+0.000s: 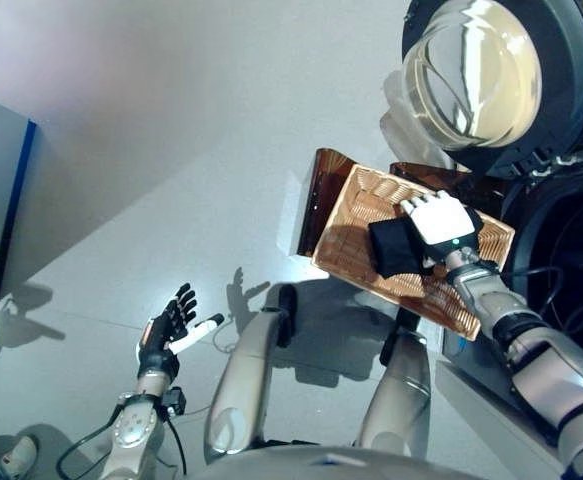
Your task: Pick up the clothes and place them into the washing machine
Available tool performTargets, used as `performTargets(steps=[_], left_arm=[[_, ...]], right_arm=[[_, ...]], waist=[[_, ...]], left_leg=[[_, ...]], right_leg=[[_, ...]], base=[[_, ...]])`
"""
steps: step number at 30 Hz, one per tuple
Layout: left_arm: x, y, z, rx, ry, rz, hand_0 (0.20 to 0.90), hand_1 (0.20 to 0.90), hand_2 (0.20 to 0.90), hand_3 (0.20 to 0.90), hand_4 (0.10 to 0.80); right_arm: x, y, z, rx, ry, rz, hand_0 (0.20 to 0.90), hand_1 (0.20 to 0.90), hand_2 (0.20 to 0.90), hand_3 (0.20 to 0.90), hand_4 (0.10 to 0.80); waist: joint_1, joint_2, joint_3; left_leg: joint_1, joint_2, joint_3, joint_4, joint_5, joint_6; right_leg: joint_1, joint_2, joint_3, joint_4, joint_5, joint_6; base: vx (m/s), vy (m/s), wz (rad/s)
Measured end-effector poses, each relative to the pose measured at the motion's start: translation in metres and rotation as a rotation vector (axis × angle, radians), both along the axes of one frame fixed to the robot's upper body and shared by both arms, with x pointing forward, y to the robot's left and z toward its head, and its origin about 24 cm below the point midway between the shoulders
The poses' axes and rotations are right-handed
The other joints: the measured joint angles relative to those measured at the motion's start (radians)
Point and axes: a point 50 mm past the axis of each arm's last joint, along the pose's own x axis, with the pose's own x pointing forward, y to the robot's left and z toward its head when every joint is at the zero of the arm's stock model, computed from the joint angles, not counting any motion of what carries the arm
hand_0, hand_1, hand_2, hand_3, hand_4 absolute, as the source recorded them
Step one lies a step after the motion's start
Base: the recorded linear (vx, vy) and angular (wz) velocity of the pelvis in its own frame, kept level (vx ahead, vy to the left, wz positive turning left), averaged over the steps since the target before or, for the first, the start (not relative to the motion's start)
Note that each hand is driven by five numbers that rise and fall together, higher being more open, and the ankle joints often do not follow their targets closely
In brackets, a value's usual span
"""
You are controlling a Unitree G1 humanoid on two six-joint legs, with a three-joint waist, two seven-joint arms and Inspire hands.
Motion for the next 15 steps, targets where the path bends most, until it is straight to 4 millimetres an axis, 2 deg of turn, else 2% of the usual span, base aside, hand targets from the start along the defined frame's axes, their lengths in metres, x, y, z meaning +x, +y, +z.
performTargets(steps=[7, 11, 15], left_arm=[[-0.003, 0.001, 0.002, -0.001, -0.005, -0.008, 0.9, 0.9, 0.9, 0.9, 0.8], [-0.005, 0.005, 0.004, 0.015, -0.008, -0.013, 0.9, 0.9, 0.9, 0.9, 0.8], [-0.008, 0.007, 0.004, 0.021, 0.001, -0.014, 0.9, 0.9, 0.9, 0.9, 0.8]], right_arm=[[-0.003, -0.008, 0.0, -0.042, 0.022, -0.004, 0.9, 0.9, 0.9, 0.9, 0.8], [-0.005, -0.013, 0.0, -0.057, 0.033, -0.018, 0.9, 0.9, 0.9, 0.9, 0.8], [-0.006, -0.017, 0.0, -0.064, 0.038, -0.036, 0.9, 0.9, 0.9, 0.9, 0.8]], waist=[[0.0, 0.005, -0.008], [0.003, 0.005, -0.009], [0.001, 0.005, -0.009]], left_leg=[[-0.034, -0.011, -0.01, 0.031, -0.006, 0.009], [-0.057, -0.012, -0.018, 0.054, -0.008, 0.004], [-0.057, -0.011, -0.022, 0.062, -0.009, 0.002]], right_leg=[[-0.027, -0.012, 0.003, 0.041, -0.019, 0.007], [-0.058, -0.013, 0.007, 0.083, -0.033, 0.002], [-0.059, -0.013, 0.007, 0.094, -0.042, 0.008]], base=[[-0.023, -0.009, 0.07], [-0.019, -0.016, 0.07], [-0.005, -0.005, 0.01]])
